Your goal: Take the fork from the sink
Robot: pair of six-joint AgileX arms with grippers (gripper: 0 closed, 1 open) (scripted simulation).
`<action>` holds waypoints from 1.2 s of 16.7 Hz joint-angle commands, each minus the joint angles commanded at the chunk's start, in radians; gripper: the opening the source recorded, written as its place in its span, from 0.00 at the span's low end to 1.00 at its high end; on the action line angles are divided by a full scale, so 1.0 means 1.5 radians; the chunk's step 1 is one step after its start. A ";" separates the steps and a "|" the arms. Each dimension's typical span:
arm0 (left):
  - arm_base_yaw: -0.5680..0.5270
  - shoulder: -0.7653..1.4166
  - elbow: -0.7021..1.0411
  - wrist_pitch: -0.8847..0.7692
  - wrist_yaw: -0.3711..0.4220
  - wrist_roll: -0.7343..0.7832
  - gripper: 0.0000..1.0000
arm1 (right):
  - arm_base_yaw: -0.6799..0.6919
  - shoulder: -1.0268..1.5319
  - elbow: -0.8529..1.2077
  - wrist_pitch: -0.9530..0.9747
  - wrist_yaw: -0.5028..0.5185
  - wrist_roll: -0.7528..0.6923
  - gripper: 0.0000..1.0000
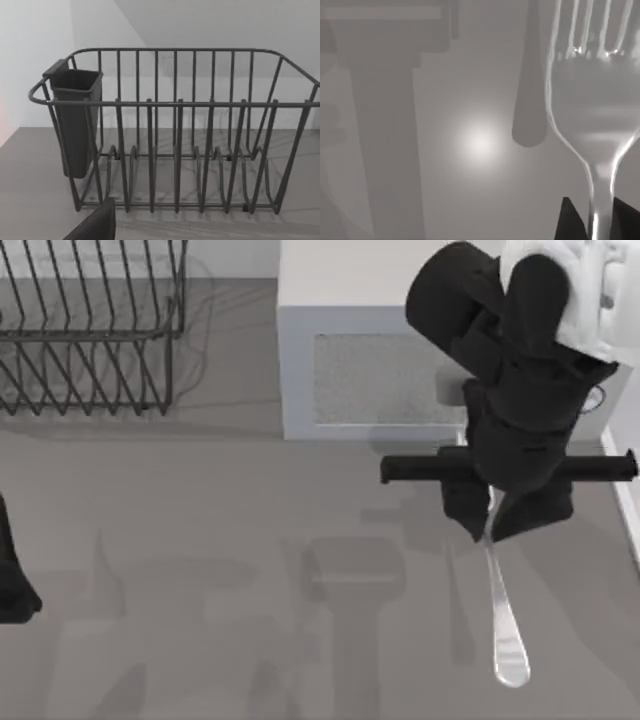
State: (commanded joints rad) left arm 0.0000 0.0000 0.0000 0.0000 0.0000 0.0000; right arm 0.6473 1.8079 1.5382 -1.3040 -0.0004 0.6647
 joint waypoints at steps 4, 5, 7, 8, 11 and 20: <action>0.000 0.000 0.000 0.000 0.000 0.000 1.00 | 0.002 0.021 -0.108 0.142 0.000 0.001 0.00; 0.000 0.000 0.000 0.000 0.000 0.000 1.00 | 0.003 0.026 -0.135 0.175 0.001 0.002 0.00; 0.000 0.000 0.000 0.000 0.000 0.000 1.00 | 0.004 0.036 -0.177 0.219 0.001 0.003 0.00; 0.000 0.000 0.000 0.000 0.000 0.000 1.00 | 0.005 0.039 -0.188 0.230 0.001 0.003 0.00; 0.000 0.000 0.000 0.000 0.000 0.000 1.00 | 0.005 0.040 -0.192 0.234 0.001 0.003 0.00; 0.000 0.000 0.000 0.000 0.000 0.000 1.00 | 0.005 0.040 -0.192 0.234 0.001 0.003 0.60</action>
State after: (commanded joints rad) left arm 0.0000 0.0000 0.0000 0.0000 0.0000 0.0000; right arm 0.6548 1.8682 1.2499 -0.9525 0.0007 0.6695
